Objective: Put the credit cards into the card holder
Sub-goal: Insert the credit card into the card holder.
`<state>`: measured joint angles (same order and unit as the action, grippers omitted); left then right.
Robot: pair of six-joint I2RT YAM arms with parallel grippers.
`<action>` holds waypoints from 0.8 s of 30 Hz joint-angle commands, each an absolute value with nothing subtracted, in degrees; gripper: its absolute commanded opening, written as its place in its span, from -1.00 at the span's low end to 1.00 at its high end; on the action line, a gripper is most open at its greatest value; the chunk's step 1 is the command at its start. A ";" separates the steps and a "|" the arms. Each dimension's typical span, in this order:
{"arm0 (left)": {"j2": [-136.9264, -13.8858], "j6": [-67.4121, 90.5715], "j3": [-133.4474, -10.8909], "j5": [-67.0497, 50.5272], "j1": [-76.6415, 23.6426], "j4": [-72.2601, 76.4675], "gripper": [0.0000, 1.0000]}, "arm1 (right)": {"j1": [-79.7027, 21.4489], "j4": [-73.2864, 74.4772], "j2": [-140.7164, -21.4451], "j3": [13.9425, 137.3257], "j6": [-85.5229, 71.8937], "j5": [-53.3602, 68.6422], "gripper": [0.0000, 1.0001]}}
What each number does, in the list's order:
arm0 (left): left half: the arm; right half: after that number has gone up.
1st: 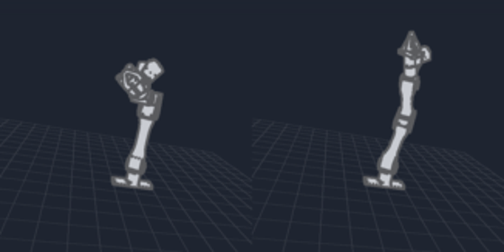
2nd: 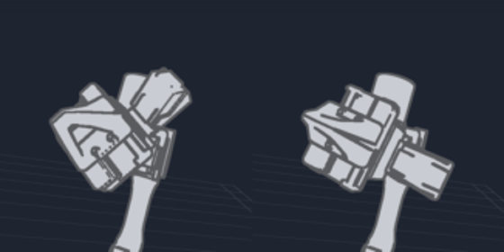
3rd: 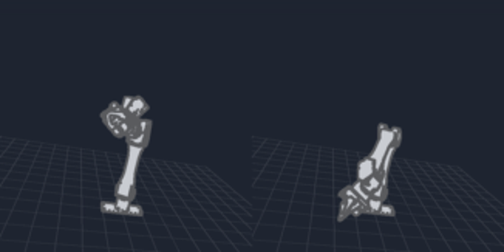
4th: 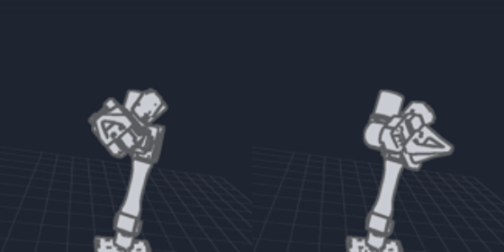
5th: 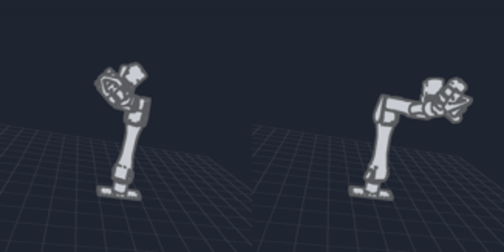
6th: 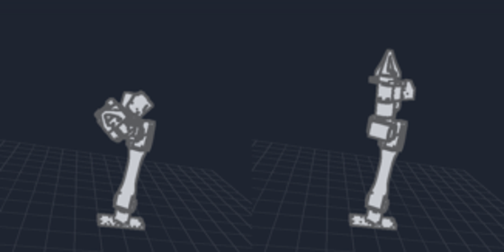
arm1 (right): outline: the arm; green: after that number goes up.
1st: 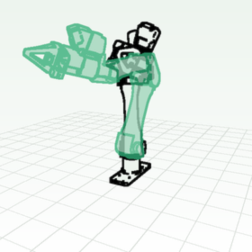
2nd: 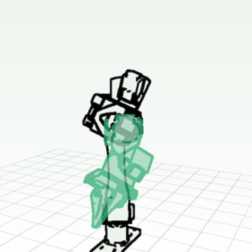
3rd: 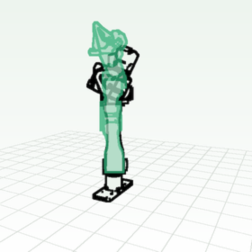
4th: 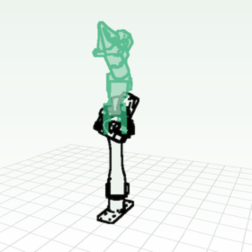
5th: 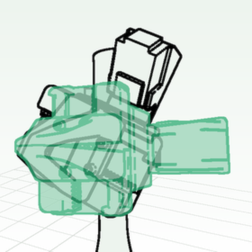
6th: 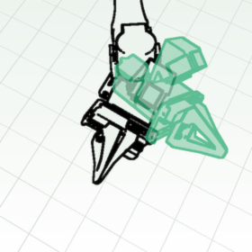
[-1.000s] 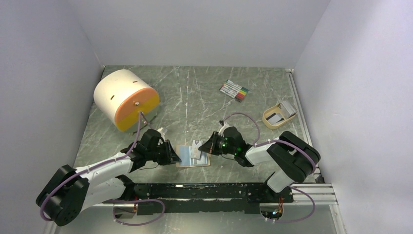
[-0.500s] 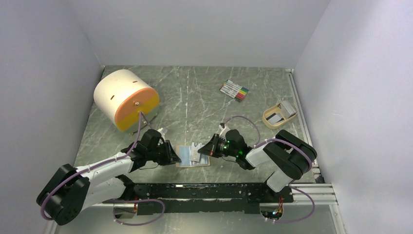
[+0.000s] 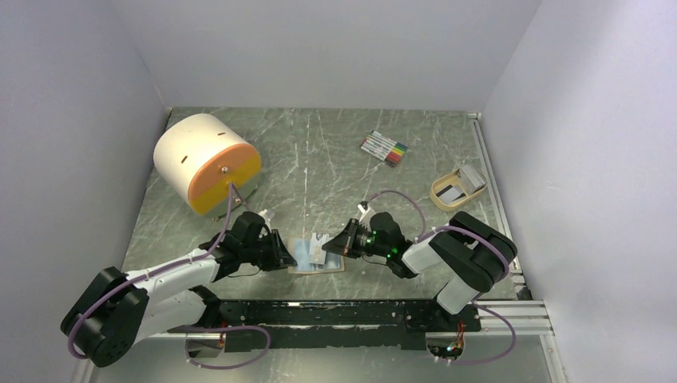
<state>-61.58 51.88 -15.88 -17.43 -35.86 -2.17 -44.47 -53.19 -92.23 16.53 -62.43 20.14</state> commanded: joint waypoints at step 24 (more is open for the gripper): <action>-63.05 52.19 -16.30 -16.25 -36.25 -0.97 -0.46 | -45.18 -63.58 -98.80 12.84 -67.16 22.05 -1.00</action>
